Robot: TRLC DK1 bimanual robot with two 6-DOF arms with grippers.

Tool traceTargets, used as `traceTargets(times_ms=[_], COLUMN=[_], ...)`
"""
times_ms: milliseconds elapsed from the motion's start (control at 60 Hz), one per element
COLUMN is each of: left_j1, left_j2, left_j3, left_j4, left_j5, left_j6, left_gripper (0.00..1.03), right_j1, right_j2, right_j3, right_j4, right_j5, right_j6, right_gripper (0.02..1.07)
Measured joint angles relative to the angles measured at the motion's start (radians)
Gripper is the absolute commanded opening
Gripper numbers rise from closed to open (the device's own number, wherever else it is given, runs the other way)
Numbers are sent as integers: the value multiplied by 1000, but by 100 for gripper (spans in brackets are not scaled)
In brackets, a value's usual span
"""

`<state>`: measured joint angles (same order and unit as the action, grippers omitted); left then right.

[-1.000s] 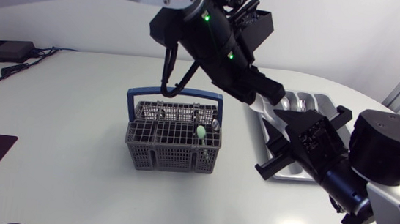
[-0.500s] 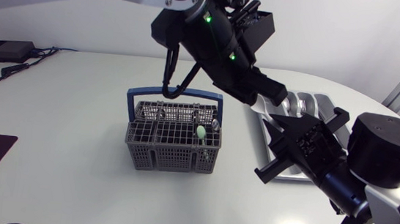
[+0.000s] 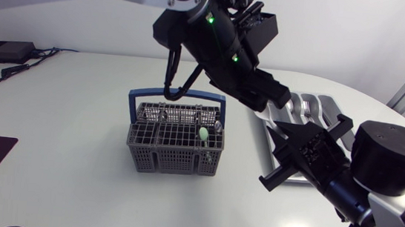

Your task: Unload the cutlery basket into the drawer organizer.

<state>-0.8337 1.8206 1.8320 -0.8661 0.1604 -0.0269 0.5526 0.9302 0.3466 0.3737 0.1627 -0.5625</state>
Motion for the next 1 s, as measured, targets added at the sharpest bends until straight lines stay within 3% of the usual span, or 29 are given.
traceTargets(times_ms=[167,300,433,600,817,1000], left_j1=[9,42,77,90,92,92], left_j2=[0,-14,-65,-116,-154,-164], left_j3=[0,-2,-40,-104,-191,-246], left_j4=[1,4,28,53,68,72], left_j5=[0,-11,-32,-42,-45,-74], left_j6=[2,31,79,121,182,240], left_gripper=[97,97,97,97,96,96], right_j1=[-71,-258,-571,-773,-906,-990], right_j2=[-47,-141,-199,-123,29,242], right_j3=[-19,-20,-14,-6,45,211], right_j4=[-39,-156,-309,-384,-463,-615], right_j5=[-98,-334,-682,-850,-913,-912], right_j6=[-19,-76,-201,-396,-634,-846], right_gripper=[17,19,20,20,20,20])
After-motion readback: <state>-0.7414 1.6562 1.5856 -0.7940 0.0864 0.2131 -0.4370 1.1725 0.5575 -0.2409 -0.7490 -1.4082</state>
